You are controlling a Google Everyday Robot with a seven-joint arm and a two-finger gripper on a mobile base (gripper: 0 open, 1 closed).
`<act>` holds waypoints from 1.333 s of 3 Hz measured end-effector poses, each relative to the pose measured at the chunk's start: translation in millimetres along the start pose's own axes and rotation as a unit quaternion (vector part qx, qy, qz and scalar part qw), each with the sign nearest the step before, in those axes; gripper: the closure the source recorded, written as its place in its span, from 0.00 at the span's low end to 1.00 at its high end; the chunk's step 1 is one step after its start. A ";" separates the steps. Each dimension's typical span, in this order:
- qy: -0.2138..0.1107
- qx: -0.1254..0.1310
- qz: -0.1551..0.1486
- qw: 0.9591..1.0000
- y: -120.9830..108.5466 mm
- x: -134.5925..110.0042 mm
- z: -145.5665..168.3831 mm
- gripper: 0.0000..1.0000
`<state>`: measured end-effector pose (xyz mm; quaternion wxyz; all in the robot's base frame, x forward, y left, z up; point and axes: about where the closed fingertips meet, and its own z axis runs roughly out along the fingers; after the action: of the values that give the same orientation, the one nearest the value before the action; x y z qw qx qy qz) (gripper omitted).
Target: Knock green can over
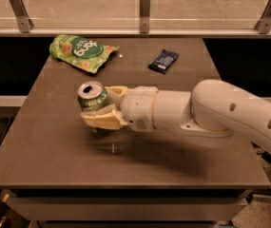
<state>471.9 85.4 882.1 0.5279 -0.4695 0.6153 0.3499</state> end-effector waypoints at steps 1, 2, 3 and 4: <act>0.055 0.002 -0.032 0.998 -14.4 -14.9 -8.3 1.00; 0.111 0.012 -0.058 0.992 -30.2 -24.6 -19.2 1.00; 0.169 0.022 -0.081 0.982 -39.3 -28.6 -33.5 1.00; 0.227 0.032 -0.104 0.968 -41.0 -31.1 -45.4 1.00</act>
Offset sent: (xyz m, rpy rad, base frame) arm 0.0418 -0.0501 0.0414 -0.4300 -0.0584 -0.0476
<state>496.2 37.0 924.2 0.4229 -0.5805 0.6778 0.1573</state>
